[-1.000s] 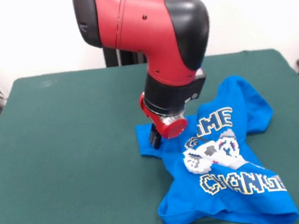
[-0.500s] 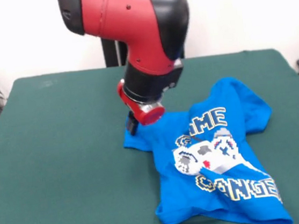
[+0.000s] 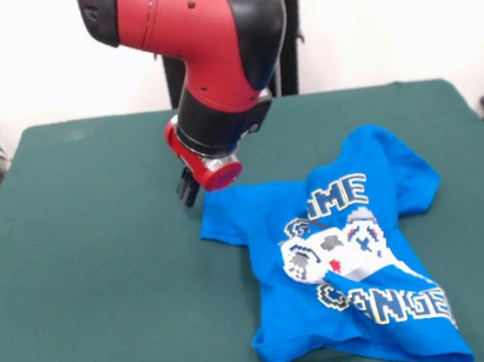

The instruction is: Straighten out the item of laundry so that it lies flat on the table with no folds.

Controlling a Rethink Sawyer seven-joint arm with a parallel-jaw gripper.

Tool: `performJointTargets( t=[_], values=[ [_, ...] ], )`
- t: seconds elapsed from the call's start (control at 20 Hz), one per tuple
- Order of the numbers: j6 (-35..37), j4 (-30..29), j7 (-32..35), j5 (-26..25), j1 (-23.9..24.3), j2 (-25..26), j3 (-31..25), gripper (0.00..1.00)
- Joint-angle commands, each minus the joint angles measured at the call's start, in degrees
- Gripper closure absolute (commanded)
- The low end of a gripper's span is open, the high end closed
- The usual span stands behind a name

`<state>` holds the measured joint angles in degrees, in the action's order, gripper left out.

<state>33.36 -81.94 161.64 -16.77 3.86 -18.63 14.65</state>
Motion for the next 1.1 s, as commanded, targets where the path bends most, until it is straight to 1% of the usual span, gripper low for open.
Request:
performJointTargets(
  t=[0.05, 0.25, 0.45, 0.55, 0.7, 0.9, 1.1],
  values=[
    [1.89, -4.38, -3.69, -1.9, 0.39, 4.48, -4.48, 1.0],
    [3.32, -6.78, -5.42, 0.83, 1.57, 0.69, -9.24, 1.0],
    [6.66, -9.1, -7.51, 4.17, 4.18, -3.13, -14.8, 1.0],
    [7.55, -10.0, -7.69, 5.22, 5.25, -4.11, -16.8, 1.0],
    [7.05, -11.61, -8.16, 5.85, 7.06, -5.09, -19.49, 1.0],
    [5.71, -12.68, -7.28, 5.99, 8.1, -5.29, -21.71, 1.0],
    [0.8, -11.54, -4.72, 5.32, 8.41, -1.65, -22.79, 1.0]
  ],
)
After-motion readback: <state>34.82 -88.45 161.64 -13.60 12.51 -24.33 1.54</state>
